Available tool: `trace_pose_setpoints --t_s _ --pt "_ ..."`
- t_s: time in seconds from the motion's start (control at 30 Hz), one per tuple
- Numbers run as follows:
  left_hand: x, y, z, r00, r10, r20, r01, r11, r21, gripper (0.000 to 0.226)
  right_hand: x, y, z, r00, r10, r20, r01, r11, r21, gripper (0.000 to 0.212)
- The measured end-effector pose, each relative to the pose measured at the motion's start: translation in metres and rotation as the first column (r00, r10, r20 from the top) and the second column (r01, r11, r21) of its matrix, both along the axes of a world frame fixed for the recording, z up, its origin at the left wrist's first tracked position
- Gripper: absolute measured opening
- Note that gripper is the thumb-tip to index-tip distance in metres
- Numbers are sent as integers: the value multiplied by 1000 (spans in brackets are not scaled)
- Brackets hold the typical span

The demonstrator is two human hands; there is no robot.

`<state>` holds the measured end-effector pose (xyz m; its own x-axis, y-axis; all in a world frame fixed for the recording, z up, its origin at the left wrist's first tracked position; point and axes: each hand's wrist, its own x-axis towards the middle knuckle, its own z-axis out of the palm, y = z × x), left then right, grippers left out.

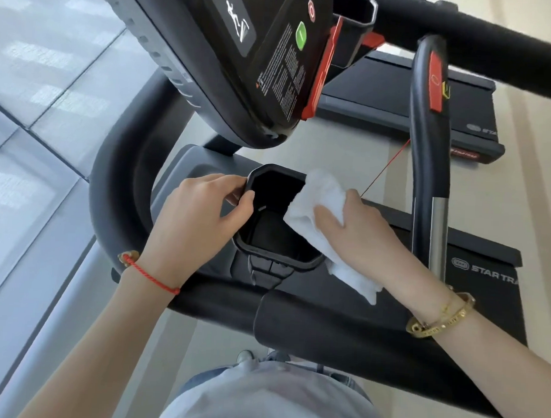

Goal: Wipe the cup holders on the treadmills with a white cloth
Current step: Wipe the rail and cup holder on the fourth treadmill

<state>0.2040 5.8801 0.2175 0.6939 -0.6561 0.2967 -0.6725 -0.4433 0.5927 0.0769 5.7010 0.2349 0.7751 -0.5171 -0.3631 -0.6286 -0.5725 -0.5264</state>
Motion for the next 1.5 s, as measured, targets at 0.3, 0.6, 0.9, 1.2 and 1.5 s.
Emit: trace_pose_setpoints --t_s 0.3,0.6,0.9,1.2,1.5 --pt "0 0 1 1000 3 8 -3 1000 14 18 -16 22 -3 997 -52 -58 57 994 91 36" --pt "-3 1 -1 998 6 64 -9 999 44 23 21 -14 -1 993 115 27 -113 990 -80 33" --pt "-19 3 4 984 174 -47 -174 985 -9 20 38 -35 2 908 412 72 -399 905 -148 26" --pt "-19 3 3 987 159 -7 -159 987 16 15 81 -34 -3 743 665 83 -614 724 -314 42" --pt "-21 4 5 984 167 57 -170 985 40 19 55 -54 -5 671 705 229 -633 706 -318 40"
